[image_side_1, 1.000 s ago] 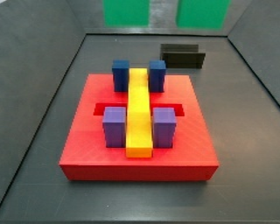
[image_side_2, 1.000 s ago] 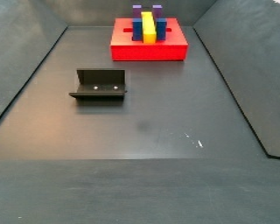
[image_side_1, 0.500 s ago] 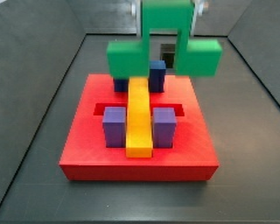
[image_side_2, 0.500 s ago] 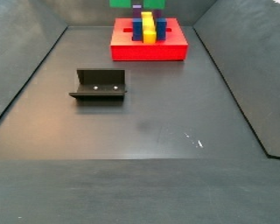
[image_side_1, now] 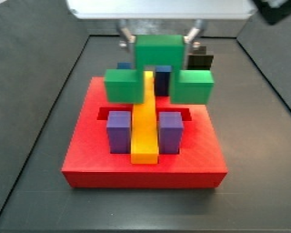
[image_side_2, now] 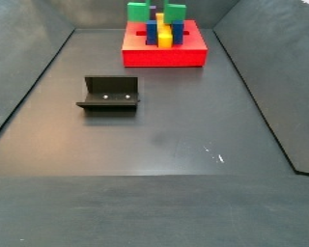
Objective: Pick up the green object. Move up. Place the green object on the fixture. Regrasp the green object. Move to above the board. Insert the green object.
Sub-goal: Insert the green object.
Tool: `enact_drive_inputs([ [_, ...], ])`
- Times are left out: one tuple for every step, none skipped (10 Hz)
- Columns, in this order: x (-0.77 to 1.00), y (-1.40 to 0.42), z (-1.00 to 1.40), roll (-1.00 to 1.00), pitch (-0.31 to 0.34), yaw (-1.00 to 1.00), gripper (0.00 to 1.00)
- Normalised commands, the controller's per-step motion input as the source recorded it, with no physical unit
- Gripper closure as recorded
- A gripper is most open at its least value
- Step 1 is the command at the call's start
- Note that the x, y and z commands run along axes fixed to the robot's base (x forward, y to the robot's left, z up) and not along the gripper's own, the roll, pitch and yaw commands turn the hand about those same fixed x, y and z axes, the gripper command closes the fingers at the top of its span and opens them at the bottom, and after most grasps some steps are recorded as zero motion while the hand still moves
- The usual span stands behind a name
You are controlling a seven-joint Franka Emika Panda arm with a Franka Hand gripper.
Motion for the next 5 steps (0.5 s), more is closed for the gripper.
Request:
enact_drive_inputs([
  [-0.52,0.03,0.0,-0.11,-0.023,-0.28,1.0],
  [-0.38,0.0,-0.13,-0.04,-0.04,-0.22,1.0],
  [-0.11,-0.02,-0.27,0.0,-0.034,0.0,1.0],
  [0.14,0.0,-0.3,0.01,-0.027,0.04,1.0],
  [0.42,0.08,-0.27,0.0,-0.014,0.24,1.0],
])
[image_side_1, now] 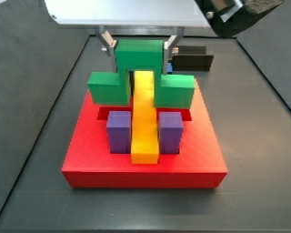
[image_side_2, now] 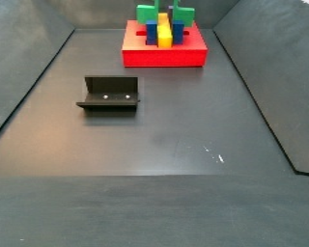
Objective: Pick up the green object. Move up. Place the green object on the fixture. Regrasp the green object. Move to above the board. Insert the green object.
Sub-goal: Insert the green object.
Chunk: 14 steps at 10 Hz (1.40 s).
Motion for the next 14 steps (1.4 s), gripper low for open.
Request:
enact_drive_inputs([
  [0.37,0.05,-0.28,-0.01,-0.026,0.28,1.0],
  [0.38,0.03,-0.19,-0.05,-0.016,0.3,1.0],
  [0.25,0.01,-0.17,-0.06,-0.013,0.25,1.0],
  [0.07,0.0,-0.21,-0.04,0.0,0.18,1.0],
  [0.0,-0.05,-0.19,-0.06,0.0,0.18,1.0],
  [0.0,-0.1,-0.14,-0.07,0.0,0.16,1.0],
  [-0.06,-0.18,-0.11,-0.04,0.019,0.07,1.0],
  [-0.17,-0.19,-0.07,-0.07,0.026,0.0,1.0],
  [-0.24,-0.11,0.0,-0.16,0.021,0.0,1.0],
  [-0.19,-0.02,-0.02,-0.13,0.0,0.0,1.0],
  [-0.06,0.0,-0.16,-0.01,0.0,0.0,1.0],
  [0.0,0.09,-0.11,0.0,0.0,0.0,1.0],
  [0.05,0.16,-0.01,0.0,0.0,0.0,1.0],
  [0.02,0.06,-0.04,0.0,0.0,0.0,1.0],
])
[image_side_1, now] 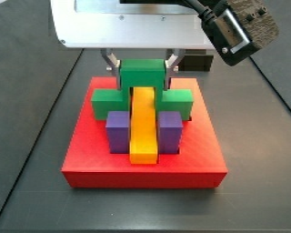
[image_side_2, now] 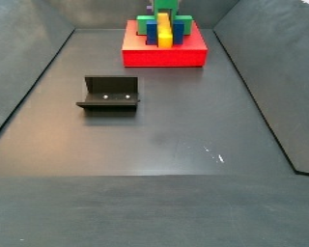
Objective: Pick up the green object. Move up. Place the green object on the fixture. Regrasp the green object. Move to above the board. Insert the green object.
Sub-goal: Insert the green object.
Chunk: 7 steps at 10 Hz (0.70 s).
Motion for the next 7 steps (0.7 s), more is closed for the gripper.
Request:
enact_drive_inputs([
  [0.0,0.0,-0.09,0.0,0.004,0.0,1.0],
  [-0.03,0.0,-0.15,0.0,0.0,0.0,1.0],
  [-0.05,0.0,-0.28,0.0,0.0,0.0,1.0],
  [0.0,-0.01,-0.46,0.0,0.044,0.0,1.0],
  [0.23,0.0,-0.56,0.0,0.047,0.05,1.0],
  [0.42,0.0,-0.53,0.0,0.07,0.04,1.0],
  [0.45,0.0,-0.55,0.0,0.074,0.02,1.0],
])
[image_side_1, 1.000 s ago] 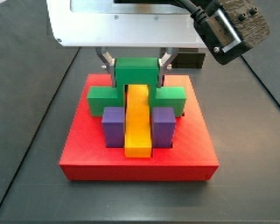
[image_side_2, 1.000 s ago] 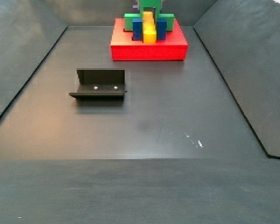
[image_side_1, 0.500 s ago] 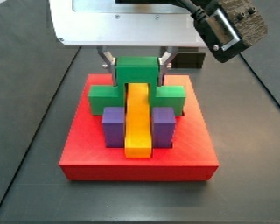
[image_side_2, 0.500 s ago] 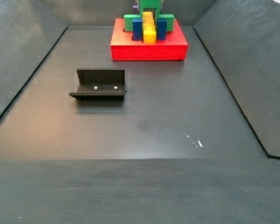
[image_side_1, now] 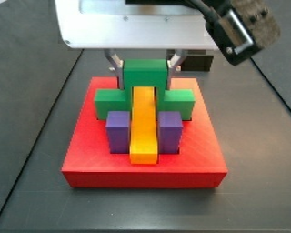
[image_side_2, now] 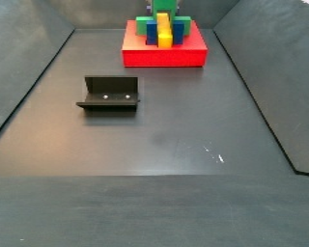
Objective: Pick up the green object. Move up. Place the green object on the fixture. Regrasp the green object. Move to above the board. Insert the green object.
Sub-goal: Insert the green object.
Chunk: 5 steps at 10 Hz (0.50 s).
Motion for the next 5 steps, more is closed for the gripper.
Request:
enact_drive_inputs([
  [0.51,0.0,-0.52,0.0,0.09,0.04,1.0],
  [0.36,0.0,-0.48,0.0,0.103,0.02,1.0],
  [0.24,0.0,-0.47,0.0,0.1,0.0,1.0],
  [0.36,0.0,-0.64,-0.03,0.034,0.0,1.0],
  [0.4,0.0,-0.89,-0.08,0.0,0.0,1.0],
])
